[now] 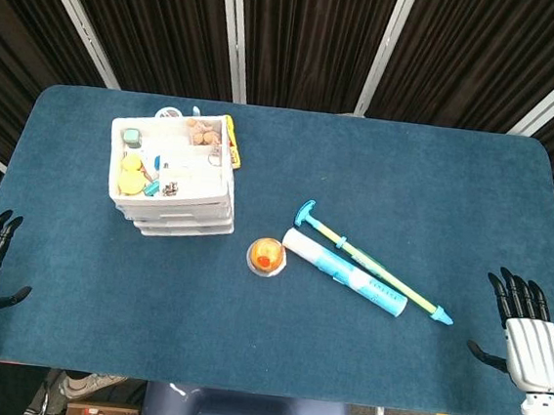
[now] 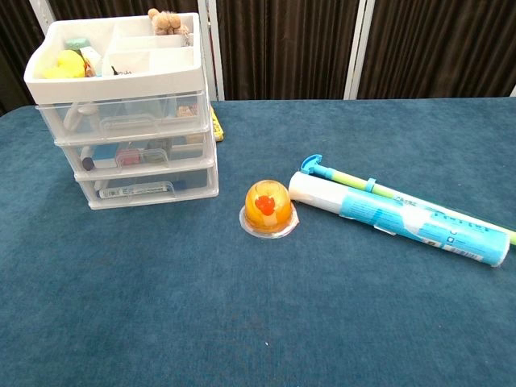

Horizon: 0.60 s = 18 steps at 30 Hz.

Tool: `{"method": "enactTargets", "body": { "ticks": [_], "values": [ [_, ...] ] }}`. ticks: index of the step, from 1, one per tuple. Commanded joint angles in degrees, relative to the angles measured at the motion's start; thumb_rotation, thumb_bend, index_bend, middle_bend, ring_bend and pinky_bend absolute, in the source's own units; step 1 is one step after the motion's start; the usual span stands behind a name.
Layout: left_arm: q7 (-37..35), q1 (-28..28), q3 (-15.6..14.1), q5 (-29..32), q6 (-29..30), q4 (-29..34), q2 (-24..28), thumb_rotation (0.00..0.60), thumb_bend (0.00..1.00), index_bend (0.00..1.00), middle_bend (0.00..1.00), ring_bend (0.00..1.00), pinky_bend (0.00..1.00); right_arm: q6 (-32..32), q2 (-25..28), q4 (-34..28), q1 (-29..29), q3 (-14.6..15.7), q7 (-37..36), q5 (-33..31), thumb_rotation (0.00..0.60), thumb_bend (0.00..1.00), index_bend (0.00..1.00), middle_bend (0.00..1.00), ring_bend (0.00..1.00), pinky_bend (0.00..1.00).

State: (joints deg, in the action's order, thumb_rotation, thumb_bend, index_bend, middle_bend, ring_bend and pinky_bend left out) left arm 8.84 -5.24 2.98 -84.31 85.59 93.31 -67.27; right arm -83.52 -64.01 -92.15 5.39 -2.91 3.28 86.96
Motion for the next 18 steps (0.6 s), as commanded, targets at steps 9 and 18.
{"method": "enactTargets", "body": {
  "ticks": [9, 18],
  "values": [
    [-0.11, 0.06, -0.07, -0.14, 0.11, 0.07, 0.14, 0.600, 0.01, 0.00, 0.00, 0.00, 0.11, -0.10, 0.05, -0.29, -0.03, -0.04, 0.00, -0.06, 0.600, 0.16, 0.00, 0.00, 0.00, 0.01],
    [-1.07, -0.21, -0.37, -0.37, -0.68, 0.29, 0.27, 0.600, 0.01, 0.00, 0.00, 0.00, 0.11, 0.28, -0.21, -0.36, 0.12, -0.22, 0.42, -0.61, 0.600, 0.16, 0.00, 0.00, 0.00, 0.01]
  ]
}}
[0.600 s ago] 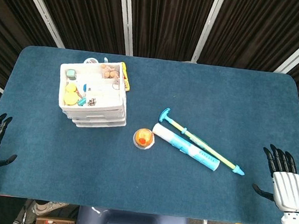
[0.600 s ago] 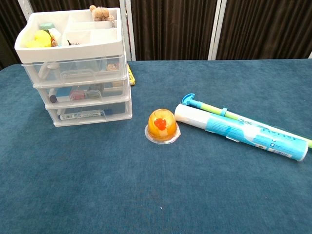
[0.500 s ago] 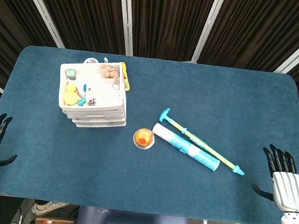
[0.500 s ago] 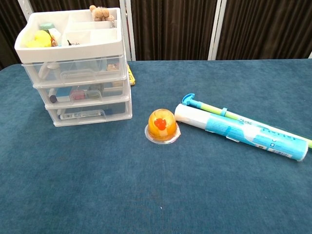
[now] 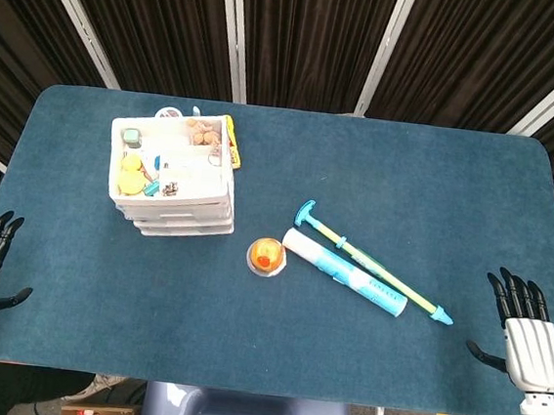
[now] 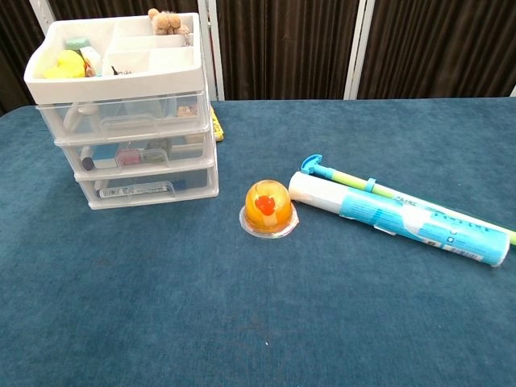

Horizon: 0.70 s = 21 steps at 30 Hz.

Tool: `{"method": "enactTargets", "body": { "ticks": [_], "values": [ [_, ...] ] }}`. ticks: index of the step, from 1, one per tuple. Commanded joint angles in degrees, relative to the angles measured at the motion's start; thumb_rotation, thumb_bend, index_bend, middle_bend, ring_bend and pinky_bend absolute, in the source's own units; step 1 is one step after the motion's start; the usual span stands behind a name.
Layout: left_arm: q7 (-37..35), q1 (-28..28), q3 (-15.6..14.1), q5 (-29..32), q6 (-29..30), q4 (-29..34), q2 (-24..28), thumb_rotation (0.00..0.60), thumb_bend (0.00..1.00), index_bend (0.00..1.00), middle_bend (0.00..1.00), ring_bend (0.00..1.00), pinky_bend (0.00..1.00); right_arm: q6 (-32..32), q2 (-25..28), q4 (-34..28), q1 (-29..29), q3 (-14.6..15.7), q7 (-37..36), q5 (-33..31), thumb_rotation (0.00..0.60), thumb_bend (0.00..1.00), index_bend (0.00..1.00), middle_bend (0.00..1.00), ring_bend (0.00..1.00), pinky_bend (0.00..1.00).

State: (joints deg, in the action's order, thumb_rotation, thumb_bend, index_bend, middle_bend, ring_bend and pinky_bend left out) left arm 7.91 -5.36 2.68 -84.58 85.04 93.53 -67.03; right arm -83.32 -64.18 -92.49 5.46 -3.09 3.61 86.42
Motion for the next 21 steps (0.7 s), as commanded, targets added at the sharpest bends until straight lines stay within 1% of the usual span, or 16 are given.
{"method": "enactTargets", "body": {
  "ticks": [1, 3, 5, 6, 7, 8, 9, 10, 11, 14, 16, 18, 21],
  "values": [
    [-0.23, -0.14, -0.10, -0.21, -0.20, 0.12, 0.01, 0.600, 0.01, 0.00, 0.00, 0.00, 0.11, 0.10, -0.05, 0.04, 0.07, -0.05, 0.19, -0.08, 0.600, 0.16, 0.00, 0.00, 0.00, 0.01],
    [-0.44, -0.26, -0.13, -0.42, -0.29, 0.23, -0.07, 0.600, 0.01, 0.00, 0.00, 0.00, 0.12, 0.13, -0.08, 0.15, 0.09, -0.07, 0.19, -0.12, 0.600, 0.16, 0.00, 0.00, 0.00, 0.01],
    [-1.13, -0.61, -0.03, -0.60, -0.65, 1.14, -0.32, 0.600, 0.05, 0.00, 0.01, 0.01, 0.14, 0.09, 0.06, 0.17, -0.06, -0.20, -0.37, -0.58, 0.600, 0.16, 0.00, 0.00, 0.00, 0.01],
    [-1.33, -0.74, 0.09, -0.66, -0.68, 1.48, -0.45, 0.600, 0.13, 0.00, 0.08, 0.06, 0.21, 0.04, 0.16, 0.09, -0.09, -0.25, -0.64, -0.64, 0.600, 0.16, 0.00, 0.00, 0.00, 0.01],
    [-1.41, -0.82, 0.16, -0.74, -0.65, 1.67, -0.57, 0.600, 0.23, 0.01, 0.22, 0.18, 0.32, -0.01, 0.21, 0.05, -0.10, -0.28, -0.75, -0.64, 0.600, 0.16, 0.00, 0.00, 0.00, 0.01],
    [-1.54, -0.98, 0.29, -0.93, -0.61, 1.90, -0.80, 0.600, 0.32, 0.03, 0.43, 0.37, 0.45, -0.08, 0.30, 0.02, -0.08, -0.36, -0.84, -0.61, 0.600, 0.16, 0.00, 0.00, 0.00, 0.01],
    [-1.76, -1.15, 0.27, -1.02, -0.84, 2.25, -1.03, 0.600, 0.36, 0.05, 0.56, 0.50, 0.53, -0.07, 0.28, 0.00, -0.07, -0.29, -0.81, -0.49, 0.600, 0.16, 0.00, 0.00, 0.00, 0.01],
    [-1.92, -1.27, 0.12, -0.73, -1.41, 2.90, -1.19, 0.600, 0.41, 0.07, 0.73, 0.66, 0.62, -0.11, 0.22, 0.03, -0.09, -0.24, -0.68, -0.39, 0.600, 0.16, 0.00, 0.00, 0.00, 0.01],
    [-1.97, -1.42, -0.14, -0.25, -2.32, 3.80, -1.26, 0.600, 0.44, 0.09, 0.82, 0.75, 0.69, -0.17, 0.14, 0.05, -0.11, -0.21, -0.44, -0.35, 0.600, 0.16, 0.00, 0.00, 0.00, 0.01],
    [-2.37, -2.15, -0.78, 1.20, -5.34, 6.70, -1.21, 0.600, 0.50, 0.10, 0.92, 0.85, 0.80, -0.27, -0.04, 0.00, -0.15, -0.15, 0.08, -0.27, 0.600, 0.16, 0.00, 0.00, 0.00, 0.01],
    [-2.69, -2.68, -0.84, 2.82, -7.31, 8.78, -1.33, 0.600, 0.52, 0.10, 0.95, 0.89, 0.85, -0.42, -0.05, -0.09, -0.21, -0.14, 0.17, -0.21, 0.600, 0.16, 0.00, 0.00, 0.00, 0.01],
    [-3.51, -3.35, -0.76, 5.16, -9.79, 11.48, -1.54, 0.600, 0.54, 0.11, 0.97, 0.92, 0.89, -0.61, -0.05, -0.09, -0.28, -0.18, 0.17, -0.18, 0.600, 0.16, 0.00, 0.00, 0.00, 0.01],
    [-5.18, -5.13, 0.08, 11.07, -15.02, 16.53, -1.76, 0.600, 0.56, 0.11, 0.98, 0.95, 0.92, -0.69, 0.03, -0.13, -0.36, -0.28, -0.20, -0.38, 0.600, 0.16, 0.00, 0.00, 0.00, 0.01]
  ]
}}
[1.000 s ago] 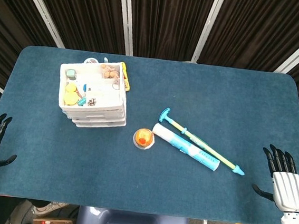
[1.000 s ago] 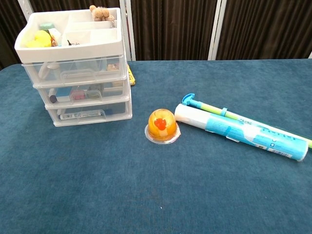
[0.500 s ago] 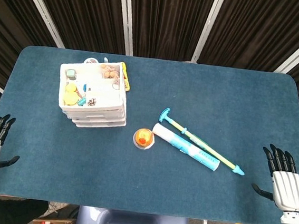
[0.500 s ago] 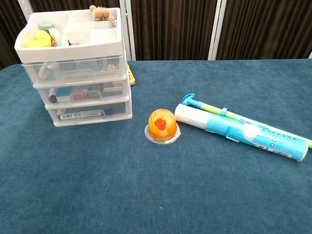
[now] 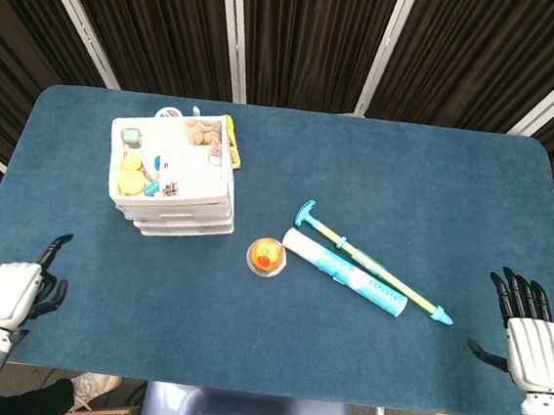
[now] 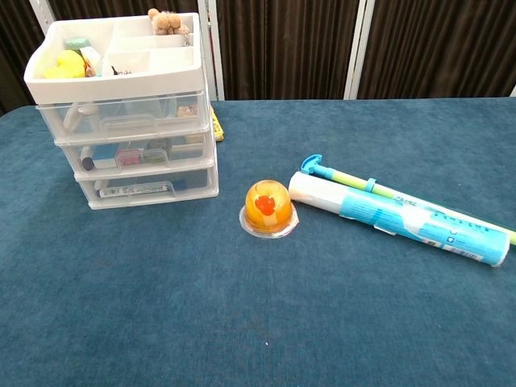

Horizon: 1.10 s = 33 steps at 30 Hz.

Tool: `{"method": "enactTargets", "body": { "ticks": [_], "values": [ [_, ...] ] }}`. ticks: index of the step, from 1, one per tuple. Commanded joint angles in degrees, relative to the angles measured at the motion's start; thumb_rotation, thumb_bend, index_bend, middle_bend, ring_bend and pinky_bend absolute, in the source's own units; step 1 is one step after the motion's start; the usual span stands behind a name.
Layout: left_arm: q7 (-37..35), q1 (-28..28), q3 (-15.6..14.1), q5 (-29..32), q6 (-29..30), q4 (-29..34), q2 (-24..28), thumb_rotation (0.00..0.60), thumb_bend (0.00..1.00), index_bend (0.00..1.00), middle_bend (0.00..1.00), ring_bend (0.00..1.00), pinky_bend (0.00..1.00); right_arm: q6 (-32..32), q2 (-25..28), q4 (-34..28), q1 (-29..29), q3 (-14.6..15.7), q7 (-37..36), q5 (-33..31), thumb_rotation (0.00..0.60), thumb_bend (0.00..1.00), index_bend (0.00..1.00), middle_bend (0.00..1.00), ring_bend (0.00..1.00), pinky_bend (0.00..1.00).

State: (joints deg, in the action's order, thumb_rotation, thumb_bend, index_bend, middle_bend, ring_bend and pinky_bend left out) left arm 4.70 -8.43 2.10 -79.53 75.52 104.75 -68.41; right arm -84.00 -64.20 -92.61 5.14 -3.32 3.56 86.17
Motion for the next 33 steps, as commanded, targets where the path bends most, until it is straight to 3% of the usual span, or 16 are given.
{"method": "enactTargets", "body": {
  "ticks": [1, 2, 5, 12, 21, 33],
  "values": [
    [-2.27, -2.71, 1.06, 8.17, -7.08, 6.67, -0.47, 0.600, 0.57, 0.10, 0.98, 0.95, 0.93, 0.03, 0.10, -0.02, -0.04, -0.08, -0.25, -0.21, 0.600, 0.16, 0.00, 0.00, 0.00, 0.01],
    [-5.04, -4.30, 2.20, 13.92, -11.48, 9.63, -1.91, 0.600, 0.58, 0.10, 0.98, 0.95, 0.94, 0.09, 0.16, -0.11, -0.03, -0.14, -0.46, -0.34, 0.600, 0.16, 0.00, 0.00, 0.00, 0.01],
    [-4.90, -7.36, 4.84, 22.76, -15.35, 11.01, -3.12, 0.600, 0.59, 0.09, 0.99, 0.95, 0.94, 0.12, 0.23, -0.18, -0.03, -0.12, -0.64, -0.27, 0.600, 0.16, 0.00, 0.00, 0.00, 0.01],
    [-2.95, -13.07, 8.45, 36.73, -18.18, 10.22, -7.81, 0.600, 0.60, 0.08, 0.99, 0.96, 0.96, -0.23, 0.22, -0.24, -0.16, -0.20, -0.66, -0.22, 0.600, 0.16, 0.00, 0.00, 0.00, 0.01],
    [-3.28, -18.29, 12.99, 45.35, -18.48, 7.90, -12.74, 0.600, 0.60, 0.07, 0.99, 0.96, 0.97, -0.08, 0.36, -0.26, -0.07, -0.28, -1.28, -0.21, 0.600, 0.16, 0.00, 0.00, 0.00, 0.01],
    [-3.54, -23.41, 15.51, 53.59, -18.71, 3.39, -18.54, 0.600, 0.60, 0.02, 0.98, 0.96, 0.99, -0.03, 0.47, -0.41, -0.05, -0.31, -1.57, -0.21, 0.600, 0.16, 0.00, 0.00, 0.00, 0.01]
  ]
}}
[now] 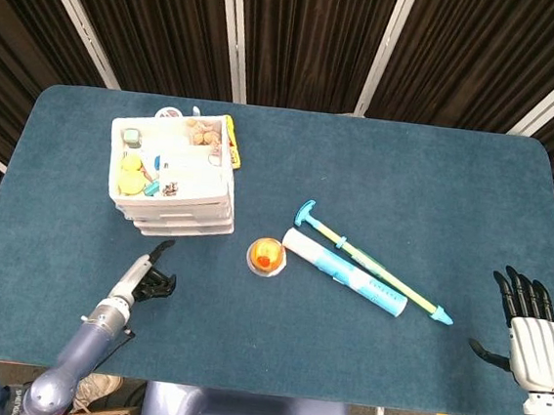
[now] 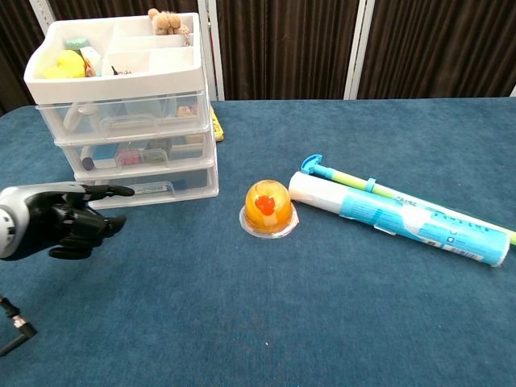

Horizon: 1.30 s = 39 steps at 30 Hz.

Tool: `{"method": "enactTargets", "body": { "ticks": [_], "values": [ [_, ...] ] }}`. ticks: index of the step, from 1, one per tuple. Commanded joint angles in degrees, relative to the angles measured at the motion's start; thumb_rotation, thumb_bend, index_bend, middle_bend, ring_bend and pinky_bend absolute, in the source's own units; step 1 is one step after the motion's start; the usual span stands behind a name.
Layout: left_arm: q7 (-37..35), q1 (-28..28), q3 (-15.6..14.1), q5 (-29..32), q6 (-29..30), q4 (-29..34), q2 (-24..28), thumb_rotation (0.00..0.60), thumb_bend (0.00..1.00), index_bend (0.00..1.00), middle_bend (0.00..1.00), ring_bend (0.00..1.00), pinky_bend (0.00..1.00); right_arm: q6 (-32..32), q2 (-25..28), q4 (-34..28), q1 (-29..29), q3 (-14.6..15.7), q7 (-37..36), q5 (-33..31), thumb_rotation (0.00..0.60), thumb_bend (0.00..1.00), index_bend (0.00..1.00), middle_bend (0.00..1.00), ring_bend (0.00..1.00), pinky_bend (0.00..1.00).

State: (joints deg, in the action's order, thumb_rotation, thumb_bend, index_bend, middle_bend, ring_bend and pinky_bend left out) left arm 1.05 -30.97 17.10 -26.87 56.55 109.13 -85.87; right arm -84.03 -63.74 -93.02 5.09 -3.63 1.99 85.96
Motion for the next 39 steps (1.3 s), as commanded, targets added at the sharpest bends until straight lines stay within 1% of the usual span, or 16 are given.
{"method": "enactTargets", "body": {
  "ticks": [1, 6, 10, 20, 29, 39],
  "values": [
    [0.23, -1.18, 0.61, 1.33, 0.36, -1.40, -1.45, 0.600, 0.60, 0.02, 0.98, 0.96, 0.99, 0.02, 0.02, -0.02, 0.00, -0.01, -0.04, -0.03, 0.600, 0.16, 0.00, 0.00, 0.00, 0.01],
    [1.44, -3.11, 1.38, 3.80, 1.56, -3.96, -3.41, 0.600, 0.60, 0.02, 0.98, 0.96, 0.99, 0.10, 0.05, -0.07, 0.04, -0.03, -0.35, -0.02, 0.600, 0.16, 0.00, 0.00, 0.00, 0.01],
    [1.16, -3.91, 2.23, 5.23, 1.36, -5.16, -4.37, 0.600, 0.60, 0.01, 0.98, 0.96, 0.99, 0.21, 0.12, -0.13, 0.09, -0.04, -0.55, -0.06, 0.600, 0.16, 0.00, 0.00, 0.00, 0.01],
    [-2.21, -4.47, 3.72, 6.57, -1.38, -8.49, -6.78, 0.600, 0.60, 0.01, 0.98, 0.96, 0.99, 0.35, 0.26, -0.28, 0.12, -0.01, -1.00, -0.04, 0.600, 0.16, 0.00, 0.00, 0.00, 0.01],
    [-2.72, -5.01, 3.76, 6.77, -0.89, -10.93, -8.90, 0.600, 0.60, 0.01, 0.98, 0.96, 0.99, 0.40, 0.37, -0.36, 0.16, 0.01, -1.40, 0.05, 0.600, 0.16, 0.00, 0.00, 0.00, 0.01],
    [-3.09, -6.80, 5.57, 8.21, -2.89, -15.49, -11.35, 0.600, 0.60, 0.01, 0.98, 0.96, 0.99, 0.50, 0.46, -0.58, 0.20, 0.13, -1.50, 0.22, 0.600, 0.16, 0.00, 0.00, 0.00, 0.01]
  ]
}}
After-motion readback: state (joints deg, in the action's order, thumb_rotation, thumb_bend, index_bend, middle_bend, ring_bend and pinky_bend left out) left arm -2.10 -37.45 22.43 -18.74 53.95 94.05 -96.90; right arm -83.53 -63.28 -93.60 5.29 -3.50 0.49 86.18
